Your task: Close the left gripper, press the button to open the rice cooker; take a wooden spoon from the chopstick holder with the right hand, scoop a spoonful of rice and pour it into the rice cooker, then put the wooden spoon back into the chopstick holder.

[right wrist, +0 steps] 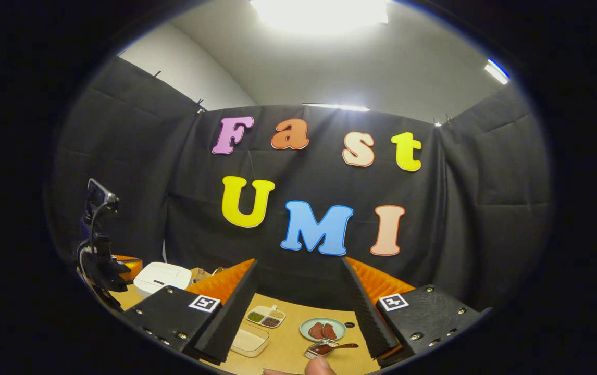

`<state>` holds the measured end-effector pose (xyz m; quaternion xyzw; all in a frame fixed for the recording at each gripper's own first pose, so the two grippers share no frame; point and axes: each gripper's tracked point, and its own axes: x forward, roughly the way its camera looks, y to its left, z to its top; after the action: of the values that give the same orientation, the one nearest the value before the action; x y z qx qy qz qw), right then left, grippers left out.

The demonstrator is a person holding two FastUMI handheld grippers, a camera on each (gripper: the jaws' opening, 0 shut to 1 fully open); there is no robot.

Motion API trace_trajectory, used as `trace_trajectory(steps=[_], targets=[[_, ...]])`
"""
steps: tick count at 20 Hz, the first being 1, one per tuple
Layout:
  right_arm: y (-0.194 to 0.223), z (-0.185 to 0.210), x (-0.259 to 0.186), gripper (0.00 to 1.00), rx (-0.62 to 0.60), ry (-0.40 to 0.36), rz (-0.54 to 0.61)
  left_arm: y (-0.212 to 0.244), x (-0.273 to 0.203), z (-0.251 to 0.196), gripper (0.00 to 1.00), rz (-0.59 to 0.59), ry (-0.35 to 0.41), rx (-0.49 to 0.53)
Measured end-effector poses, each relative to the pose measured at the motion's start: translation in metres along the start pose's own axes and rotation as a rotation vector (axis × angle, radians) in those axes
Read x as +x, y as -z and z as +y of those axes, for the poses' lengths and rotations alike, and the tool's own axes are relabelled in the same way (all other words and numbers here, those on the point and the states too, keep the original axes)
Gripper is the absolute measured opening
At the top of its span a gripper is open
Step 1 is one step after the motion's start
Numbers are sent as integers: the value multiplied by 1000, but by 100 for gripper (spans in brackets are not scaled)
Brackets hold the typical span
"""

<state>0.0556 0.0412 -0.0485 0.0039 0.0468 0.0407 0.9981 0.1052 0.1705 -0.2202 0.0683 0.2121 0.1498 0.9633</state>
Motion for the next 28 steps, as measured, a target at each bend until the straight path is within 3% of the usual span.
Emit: trace_trajectory(steps=[6,11,19,22,24,26,28], targets=[[4,27,12,95,-27,76,75,66,111,56,9,118,-61,83],[19,45,22,95,-104,110,161,127,187,82,9,243,-79,50],[29,53,25,95,-103,123,217,174,235,84,9,352,-58,-7],[31,57,26,95,-86,117,220,157,225,91,10,297,-92,5],[30,60,26,95,-88,110,213,114,215,94,10,136,-104,14],[32,62,26,95,-88,96,212,82,207,103,10,37,-130,87],[32,65,25,95,-75,83,209,85,201,97,9,40,-102,93]])
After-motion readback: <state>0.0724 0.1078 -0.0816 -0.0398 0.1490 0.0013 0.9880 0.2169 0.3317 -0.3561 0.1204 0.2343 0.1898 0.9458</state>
